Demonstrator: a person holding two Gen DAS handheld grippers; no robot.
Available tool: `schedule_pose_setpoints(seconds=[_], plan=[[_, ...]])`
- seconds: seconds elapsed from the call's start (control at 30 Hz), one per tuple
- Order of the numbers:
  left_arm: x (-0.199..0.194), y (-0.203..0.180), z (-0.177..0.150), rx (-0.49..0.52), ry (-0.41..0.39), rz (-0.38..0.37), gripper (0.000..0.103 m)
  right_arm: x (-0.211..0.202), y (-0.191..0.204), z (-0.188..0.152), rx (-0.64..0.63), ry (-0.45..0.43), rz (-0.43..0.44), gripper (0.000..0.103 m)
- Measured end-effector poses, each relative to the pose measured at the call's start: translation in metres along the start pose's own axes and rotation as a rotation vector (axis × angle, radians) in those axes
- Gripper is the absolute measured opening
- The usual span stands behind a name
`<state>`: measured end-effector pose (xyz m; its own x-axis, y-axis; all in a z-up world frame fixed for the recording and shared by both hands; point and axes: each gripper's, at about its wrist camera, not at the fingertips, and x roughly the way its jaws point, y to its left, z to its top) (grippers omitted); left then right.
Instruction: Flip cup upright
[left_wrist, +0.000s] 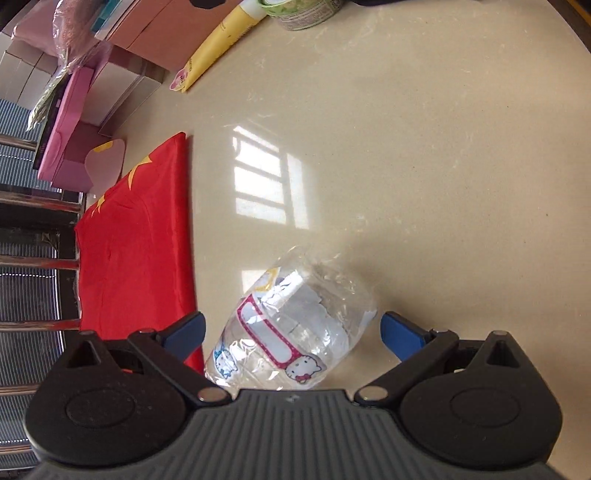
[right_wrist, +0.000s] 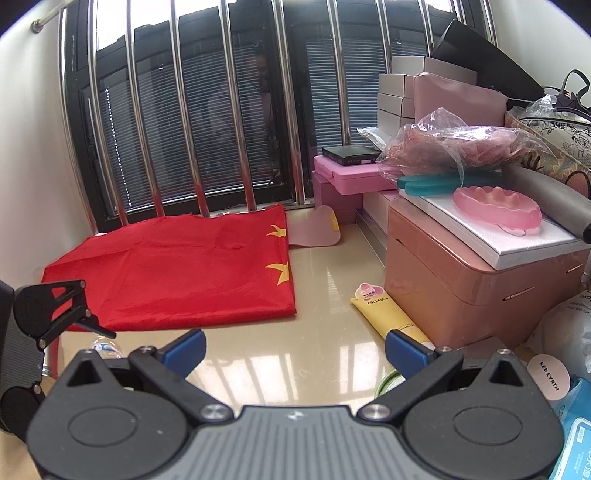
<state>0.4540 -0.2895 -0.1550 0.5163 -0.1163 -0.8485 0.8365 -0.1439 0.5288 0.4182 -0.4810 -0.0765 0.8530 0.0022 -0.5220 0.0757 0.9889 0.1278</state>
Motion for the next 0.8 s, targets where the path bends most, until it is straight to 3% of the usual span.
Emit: schedule_pose_setpoints(seconds=[0.1,0.17,0.2,0.33,0.6,0.67,0.8], plan=[[0.006,0.013,0.008,-0.044,-0.019,-0.024,0.101,0.003,-0.003,-0.002,0.004,0.009,-0.009,0.103],[0.006,0.022,0.009,-0.087,-0.014,-0.087,0.087,0.005,-0.006,-0.002,0.006,0.012,-0.015,0.103],[0.008,0.030,0.010,-0.135,0.000,-0.132,0.082,0.005,-0.007,-0.002,0.007,0.012,-0.017,0.103],[0.003,0.047,0.002,-0.318,-0.012,-0.239,0.081,0.004,-0.007,0.002,0.005,0.002,-0.022,0.103],[-0.051,0.013,0.017,-0.537,-0.090,-0.243,0.081,-0.005,0.002,0.007,-0.005,-0.013,-0.015,0.103],[-0.060,-0.005,0.021,-0.599,-0.074,-0.263,0.081,-0.008,0.005,0.008,-0.005,-0.022,-0.014,0.103],[-0.066,-0.037,0.020,-0.768,0.044,-0.252,0.081,-0.018,0.015,0.008,-0.011,-0.032,-0.004,0.103]])
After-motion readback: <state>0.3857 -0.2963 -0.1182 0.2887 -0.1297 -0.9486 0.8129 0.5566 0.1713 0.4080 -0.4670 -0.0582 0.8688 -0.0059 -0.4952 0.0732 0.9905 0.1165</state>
